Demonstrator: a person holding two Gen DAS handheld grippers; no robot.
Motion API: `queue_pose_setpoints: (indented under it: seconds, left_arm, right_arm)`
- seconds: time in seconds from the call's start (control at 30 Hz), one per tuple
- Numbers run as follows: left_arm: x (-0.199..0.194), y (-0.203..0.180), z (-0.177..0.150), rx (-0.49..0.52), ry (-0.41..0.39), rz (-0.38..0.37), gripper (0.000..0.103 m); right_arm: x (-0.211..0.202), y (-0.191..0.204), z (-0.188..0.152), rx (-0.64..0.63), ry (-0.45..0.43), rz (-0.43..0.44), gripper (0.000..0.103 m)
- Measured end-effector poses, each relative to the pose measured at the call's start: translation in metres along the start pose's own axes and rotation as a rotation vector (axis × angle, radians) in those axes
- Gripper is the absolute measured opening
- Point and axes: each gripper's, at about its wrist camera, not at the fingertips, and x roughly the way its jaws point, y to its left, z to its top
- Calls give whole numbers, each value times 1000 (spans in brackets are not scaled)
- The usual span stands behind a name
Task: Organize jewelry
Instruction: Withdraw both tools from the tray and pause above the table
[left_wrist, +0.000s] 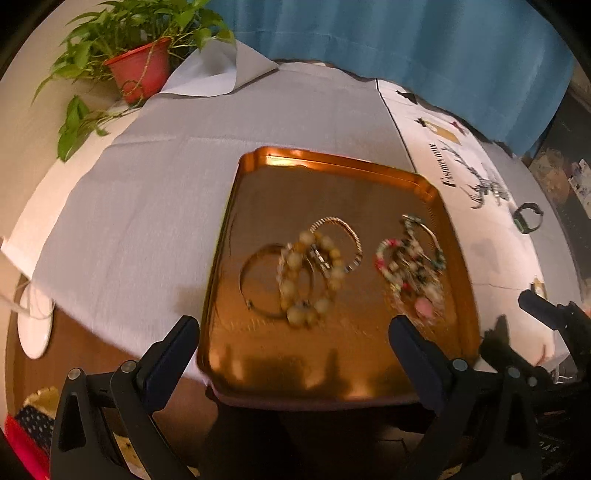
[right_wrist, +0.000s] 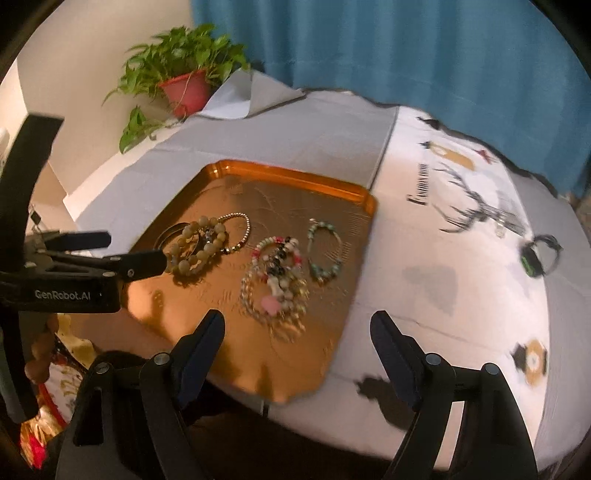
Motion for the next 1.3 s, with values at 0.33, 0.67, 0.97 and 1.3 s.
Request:
queue_pose_setpoints:
  seconds: [0.33, 0.67, 0.97, 1.3]
  left_arm:
    - [-77, -39, -39, 56, -79, -7, 102]
    - [-162, -98, -71, 172, -156, 7, 102]
    - [-268, -135, -76, 187, -305, -17, 102]
    - [-330, -153, -70, 183, -357, -2, 102]
  right_arm:
    - [-90, -7, -36, 35, -102, -44, 82]
    - [-173, -38, -79, 124, -189, -124, 82]
    - [-243, -64, -104, 133, -272, -194, 83]
    - [-284, -95, -121, 185, -290, -212, 84]
